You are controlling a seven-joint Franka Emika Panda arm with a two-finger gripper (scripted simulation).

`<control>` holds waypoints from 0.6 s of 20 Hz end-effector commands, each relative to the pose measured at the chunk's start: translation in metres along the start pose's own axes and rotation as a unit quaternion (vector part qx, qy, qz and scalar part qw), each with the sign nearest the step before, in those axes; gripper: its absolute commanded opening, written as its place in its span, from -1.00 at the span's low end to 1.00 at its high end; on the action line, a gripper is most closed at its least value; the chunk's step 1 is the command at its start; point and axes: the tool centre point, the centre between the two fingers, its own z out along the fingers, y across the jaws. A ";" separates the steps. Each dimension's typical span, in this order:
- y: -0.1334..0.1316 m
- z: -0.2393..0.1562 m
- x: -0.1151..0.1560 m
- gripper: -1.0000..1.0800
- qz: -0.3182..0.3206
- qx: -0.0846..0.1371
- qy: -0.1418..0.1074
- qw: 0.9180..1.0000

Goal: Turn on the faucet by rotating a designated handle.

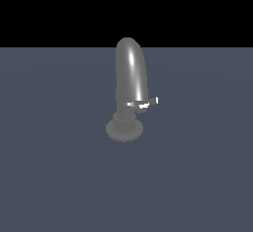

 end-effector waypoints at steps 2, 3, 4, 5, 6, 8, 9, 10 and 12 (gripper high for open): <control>0.000 0.000 0.000 -1.00 0.000 0.000 0.000 1.000; 0.000 0.000 0.000 -1.00 0.001 0.000 -0.001 1.000; 0.000 0.000 0.001 -1.00 0.001 0.001 -0.002 1.000; 0.000 0.000 0.002 -1.00 0.003 0.001 -0.003 1.000; -0.001 0.000 0.003 -1.00 0.004 0.002 -0.005 1.000; -0.001 0.000 0.006 -1.00 0.008 0.004 -0.010 1.000; -0.001 0.000 0.007 -1.00 0.010 0.005 -0.013 1.000; -0.002 0.000 0.009 -1.00 0.013 0.006 -0.016 1.000; -0.003 0.000 0.014 -1.00 0.020 0.009 -0.024 0.999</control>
